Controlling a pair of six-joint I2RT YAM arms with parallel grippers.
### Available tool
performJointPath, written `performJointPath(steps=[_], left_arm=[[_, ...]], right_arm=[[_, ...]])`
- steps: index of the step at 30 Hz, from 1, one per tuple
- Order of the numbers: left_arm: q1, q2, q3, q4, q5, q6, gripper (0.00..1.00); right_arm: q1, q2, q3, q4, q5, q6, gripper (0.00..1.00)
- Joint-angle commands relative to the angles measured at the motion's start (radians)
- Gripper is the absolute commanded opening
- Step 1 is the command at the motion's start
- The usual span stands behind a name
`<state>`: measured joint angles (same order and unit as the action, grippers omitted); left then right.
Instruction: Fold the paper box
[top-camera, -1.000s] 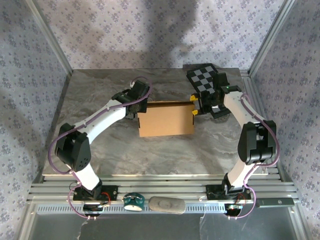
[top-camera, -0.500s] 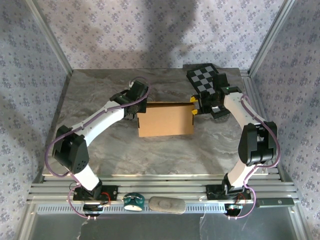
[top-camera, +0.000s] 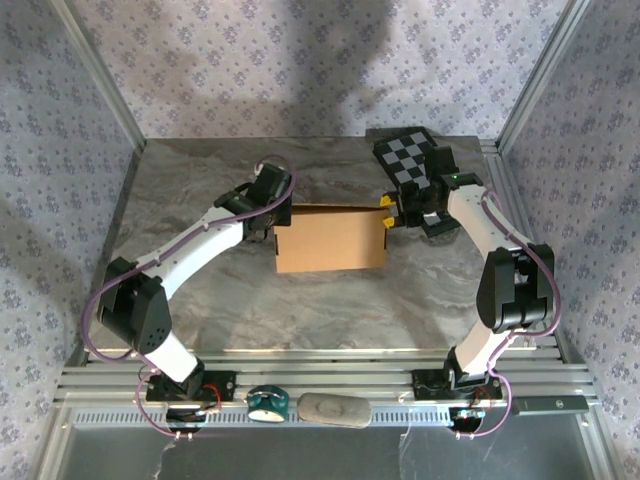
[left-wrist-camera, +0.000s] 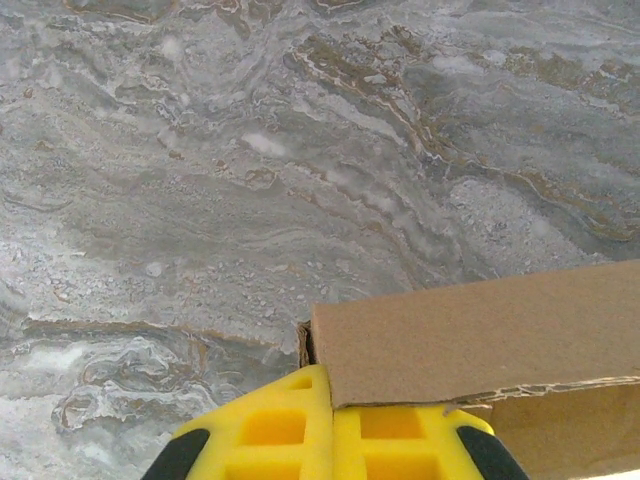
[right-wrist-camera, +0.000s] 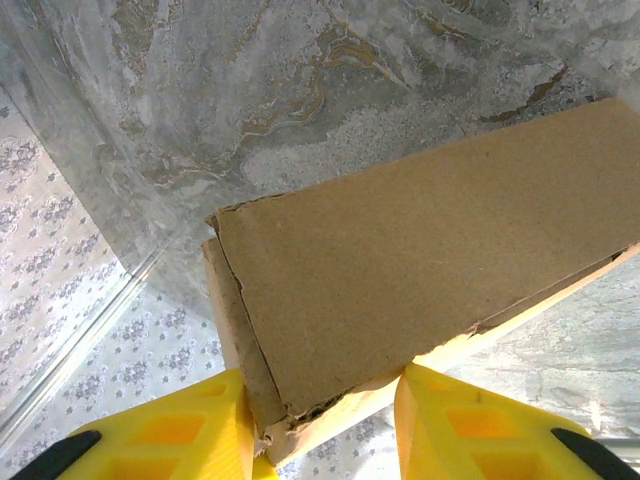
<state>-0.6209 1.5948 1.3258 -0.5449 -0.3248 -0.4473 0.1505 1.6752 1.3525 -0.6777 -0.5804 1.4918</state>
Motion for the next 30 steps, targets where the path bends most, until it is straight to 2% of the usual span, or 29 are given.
performJointPath(steps=[1,6,15,19,23,27,28,30], left_arm=[[-0.006,-0.041,0.003,0.089,0.062,-0.022,0.09],[-0.006,-0.053,-0.007,0.09,0.071,-0.04,0.19],[-0.005,-0.099,-0.004,0.076,0.123,-0.128,0.42],[0.027,-0.121,0.01,0.017,0.165,-0.278,0.49],[0.116,-0.094,0.037,-0.05,0.303,-0.478,0.49],[0.152,-0.049,0.118,-0.148,0.326,-0.587,0.51],[0.161,-0.038,0.138,-0.199,0.324,-0.641,0.53],[0.186,-0.028,0.129,-0.195,0.363,-0.735,0.53]], right_arm=[[0.014,-0.015,-0.017,-0.039,0.01,-0.021,0.37],[0.013,-0.009,-0.023,-0.037,0.012,-0.025,0.36],[0.014,0.035,-0.021,-0.024,0.017,-0.042,0.35],[0.015,0.048,-0.01,-0.025,0.023,-0.053,0.35],[0.02,0.049,-0.013,-0.036,0.017,-0.058,0.34],[0.021,0.039,-0.02,-0.035,0.025,-0.054,0.34],[0.02,0.039,-0.019,-0.035,0.024,-0.054,0.34],[0.02,0.039,-0.017,-0.036,0.022,-0.054,0.34]])
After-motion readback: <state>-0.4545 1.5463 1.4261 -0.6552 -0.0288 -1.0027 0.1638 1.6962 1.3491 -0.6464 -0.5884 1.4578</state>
